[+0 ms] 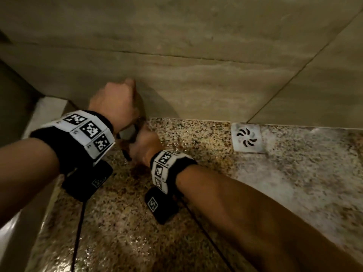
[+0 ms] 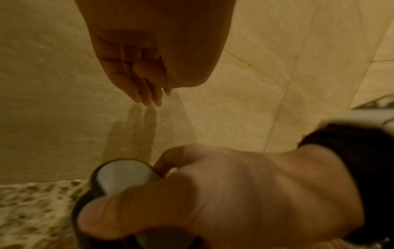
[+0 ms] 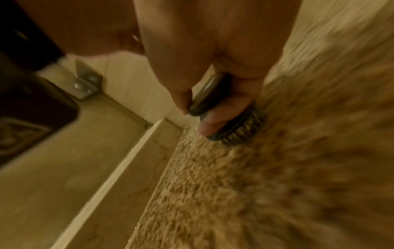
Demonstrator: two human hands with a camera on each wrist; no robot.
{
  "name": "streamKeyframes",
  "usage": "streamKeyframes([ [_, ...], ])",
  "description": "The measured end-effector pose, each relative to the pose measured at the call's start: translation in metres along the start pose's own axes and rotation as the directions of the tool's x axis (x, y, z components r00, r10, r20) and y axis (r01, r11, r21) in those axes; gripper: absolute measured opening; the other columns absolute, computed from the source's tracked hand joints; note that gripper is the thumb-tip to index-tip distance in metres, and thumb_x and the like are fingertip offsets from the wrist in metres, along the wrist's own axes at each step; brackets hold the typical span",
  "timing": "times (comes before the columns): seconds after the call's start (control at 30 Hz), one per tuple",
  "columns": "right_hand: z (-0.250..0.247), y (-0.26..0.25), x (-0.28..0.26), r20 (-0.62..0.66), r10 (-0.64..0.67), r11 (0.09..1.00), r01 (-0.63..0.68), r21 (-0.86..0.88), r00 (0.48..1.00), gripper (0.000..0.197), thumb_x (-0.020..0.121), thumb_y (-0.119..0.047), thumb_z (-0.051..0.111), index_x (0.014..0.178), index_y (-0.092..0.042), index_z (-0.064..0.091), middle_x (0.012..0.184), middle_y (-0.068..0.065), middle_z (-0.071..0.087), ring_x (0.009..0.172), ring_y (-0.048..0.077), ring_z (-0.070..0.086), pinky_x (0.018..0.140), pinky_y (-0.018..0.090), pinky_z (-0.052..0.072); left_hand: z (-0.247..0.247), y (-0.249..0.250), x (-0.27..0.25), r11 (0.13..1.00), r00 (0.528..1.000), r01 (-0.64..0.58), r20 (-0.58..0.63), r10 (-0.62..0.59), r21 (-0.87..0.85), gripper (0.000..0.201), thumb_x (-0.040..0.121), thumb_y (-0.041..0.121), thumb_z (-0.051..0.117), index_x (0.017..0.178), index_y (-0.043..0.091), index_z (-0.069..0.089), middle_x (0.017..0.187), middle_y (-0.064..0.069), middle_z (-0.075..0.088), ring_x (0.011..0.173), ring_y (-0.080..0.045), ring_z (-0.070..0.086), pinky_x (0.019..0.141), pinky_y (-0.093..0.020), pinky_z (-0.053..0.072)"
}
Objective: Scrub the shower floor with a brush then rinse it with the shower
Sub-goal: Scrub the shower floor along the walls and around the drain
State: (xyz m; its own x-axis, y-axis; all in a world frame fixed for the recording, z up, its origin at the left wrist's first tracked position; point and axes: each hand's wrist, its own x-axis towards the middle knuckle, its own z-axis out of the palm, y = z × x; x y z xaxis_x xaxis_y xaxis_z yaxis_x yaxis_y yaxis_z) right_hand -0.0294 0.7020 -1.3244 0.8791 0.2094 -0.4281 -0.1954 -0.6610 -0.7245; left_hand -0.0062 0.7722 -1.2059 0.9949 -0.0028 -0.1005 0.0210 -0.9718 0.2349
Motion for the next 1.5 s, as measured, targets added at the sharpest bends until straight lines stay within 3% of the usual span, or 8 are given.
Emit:
streamKeyframes([
  [0.27, -0.089, 0.05, -0.011, -0.122, 0.162, 0.973, -0.138, 0.183, 0.979, 0.055, 0.081, -0.045, 0.073, 0.122, -0.019, 0.046, 0.106, 0.006, 0.061, 0.078, 0.023, 0.065, 0.053, 0.031, 0.058, 0.012, -0.019, -0.002, 1.0, 0.996, 0.024, 0.089, -0.024, 0.003, 0.021, 0.084, 0.014, 0.058, 0.102, 0.006, 0.052, 0.098, -0.027, 0.06, 0.091, -0.042, 0.058, 0.076, -0.046, 0.051],
  [0.53, -0.195, 0.133, -0.06, -0.397, 0.372, 0.924, -0.375, 0.071, 0.839, 0.062, 0.082, -0.049, 0.067, 0.129, -0.015, 0.045, 0.118, 0.008, 0.06, 0.09, 0.031, 0.061, 0.049, 0.029, 0.047, 0.016, 0.046, -0.016, 0.969, 0.957, -0.236, 0.192, 0.218, 0.078, 0.017, 0.086, 0.014, 0.054, 0.102, 0.008, 0.051, 0.106, -0.02, 0.059, 0.096, -0.037, 0.058, 0.079, -0.041, 0.049],
  [0.77, -0.184, 0.141, -0.147, -0.064, 0.115, 0.948, -0.129, -0.29, 0.991, 0.045, 0.078, -0.041, 0.075, 0.108, -0.026, 0.045, 0.104, 0.004, 0.058, 0.095, 0.028, 0.059, 0.075, 0.036, 0.049, 0.05, 0.103, -0.043, 0.877, 0.783, -0.48, 0.469, 0.409, 0.037, 0.029, 0.088, 0.023, 0.056, 0.114, 0.014, 0.049, 0.107, -0.013, 0.061, 0.094, -0.032, 0.057, 0.08, -0.04, 0.051],
  [0.97, -0.144, 0.178, -0.212, 0.26, 0.076, 0.876, 0.06, -0.479, 0.963, 0.067, 0.077, -0.053, 0.073, 0.133, -0.027, 0.046, 0.114, 0.003, 0.064, 0.099, 0.024, 0.062, 0.077, 0.034, 0.049, 0.083, 0.151, -0.076, 0.751, 0.441, -0.649, 0.743, 0.503, -0.124, 0.051, 0.075, 0.045, 0.075, 0.112, 0.015, 0.058, 0.099, -0.004, 0.064, 0.09, -0.023, 0.058, 0.07, -0.03, 0.044],
  [1.03, -0.143, 0.188, -0.218, 0.259, 0.029, 0.801, 0.133, -0.584, 0.965, 0.068, 0.078, -0.058, 0.069, 0.136, -0.032, 0.043, 0.107, 0.002, 0.065, 0.09, 0.024, 0.063, 0.072, 0.035, 0.051, 0.094, 0.158, -0.083, 0.713, 0.391, -0.695, 0.78, 0.488, -0.098, 0.05, 0.075, 0.051, 0.073, 0.104, 0.01, 0.064, 0.094, -0.007, 0.066, 0.085, -0.025, 0.06, 0.064, -0.028, 0.04],
  [1.27, -0.204, 0.202, -0.151, -0.209, 0.176, 0.759, -0.268, -0.593, 0.962, 0.073, 0.08, -0.057, 0.065, 0.138, -0.025, 0.034, 0.113, 0.013, 0.063, 0.101, 0.036, 0.061, 0.077, 0.035, 0.051, 0.082, 0.145, -0.049, 0.742, 0.675, -0.667, 0.47, 0.569, 0.06, 0.021, 0.094, 0.035, 0.05, 0.085, 0.016, 0.051, 0.089, -0.01, 0.062, 0.075, -0.024, 0.048, 0.066, -0.028, 0.039],
  [1.43, -0.158, 0.185, -0.185, 0.206, -0.057, 0.694, 0.187, -0.695, 0.977, 0.054, 0.078, -0.052, 0.067, 0.124, -0.028, 0.049, 0.105, 0.003, 0.066, 0.093, 0.027, 0.063, 0.072, 0.031, 0.045, 0.07, 0.104, -0.04, 0.806, 0.753, -0.586, 0.42, 0.507, 0.078, 0.027, 0.095, 0.043, 0.048, 0.081, 0.02, 0.047, 0.074, 0.001, 0.05, 0.075, -0.023, 0.049, 0.064, -0.026, 0.032],
  [1.5, -0.177, 0.179, -0.163, 0.123, -0.03, 0.666, 0.111, -0.737, 0.992, 0.06, 0.079, -0.051, 0.066, 0.13, -0.03, 0.044, 0.108, 0.004, 0.066, 0.096, 0.028, 0.063, 0.07, 0.03, 0.042, 0.07, 0.091, -0.043, 0.824, 0.767, -0.556, 0.449, 0.458, 0.109, 0.031, 0.096, 0.046, 0.044, 0.078, 0.02, 0.045, 0.071, 0.001, 0.047, 0.072, -0.022, 0.046, 0.064, -0.026, 0.031],
])
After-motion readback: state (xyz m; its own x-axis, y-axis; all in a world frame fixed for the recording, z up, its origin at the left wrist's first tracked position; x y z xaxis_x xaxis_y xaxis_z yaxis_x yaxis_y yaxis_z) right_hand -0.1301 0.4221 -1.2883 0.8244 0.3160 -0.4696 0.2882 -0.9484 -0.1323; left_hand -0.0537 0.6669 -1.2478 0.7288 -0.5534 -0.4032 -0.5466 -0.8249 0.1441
